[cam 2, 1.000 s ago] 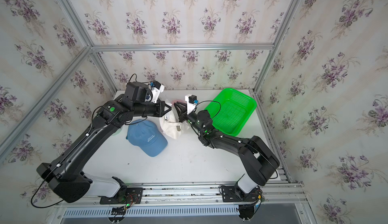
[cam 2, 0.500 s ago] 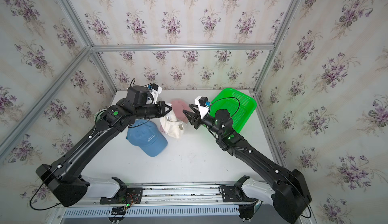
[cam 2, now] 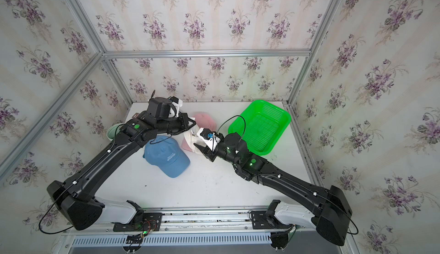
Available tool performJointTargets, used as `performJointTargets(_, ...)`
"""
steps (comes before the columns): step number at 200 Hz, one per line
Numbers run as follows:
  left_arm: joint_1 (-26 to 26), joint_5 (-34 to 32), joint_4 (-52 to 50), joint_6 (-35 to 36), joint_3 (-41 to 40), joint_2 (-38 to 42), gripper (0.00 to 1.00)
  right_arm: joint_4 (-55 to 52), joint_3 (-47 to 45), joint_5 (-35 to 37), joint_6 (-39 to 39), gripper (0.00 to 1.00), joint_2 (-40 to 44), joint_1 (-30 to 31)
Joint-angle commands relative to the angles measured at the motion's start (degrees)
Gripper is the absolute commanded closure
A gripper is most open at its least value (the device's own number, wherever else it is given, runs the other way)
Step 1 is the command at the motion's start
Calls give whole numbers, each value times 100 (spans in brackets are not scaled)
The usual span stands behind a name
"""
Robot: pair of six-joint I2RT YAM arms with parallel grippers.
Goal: Turn the baseball cap inside out
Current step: Turn over the baseball cap.
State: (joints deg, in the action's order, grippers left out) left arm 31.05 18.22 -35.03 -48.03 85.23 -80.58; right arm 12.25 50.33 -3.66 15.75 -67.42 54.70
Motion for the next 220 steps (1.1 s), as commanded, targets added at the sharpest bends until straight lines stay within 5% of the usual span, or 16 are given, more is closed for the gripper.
performJointTargets(1, 0, -37, 90, -37, 85, -2, 100, 135, 152, 818, 438, 43, -157, 214)
performJointTargets(104, 99, 76, -97, 102, 166, 0, 100, 519, 591, 2058, 650, 47, -895, 340)
performJointTargets(165, 186, 120, -174, 306, 146, -186, 100, 259, 636, 1275, 541, 93, -794, 209)
performJointTargets(208, 186, 356, -34, 383, 104, -272, 100, -101, 606, 132, -24, 100, -555, -338)
performJointTargets(220, 191, 382, -82, 488, 154, -292, 70, -65, 503, -387, -274, 100, -404, -600)
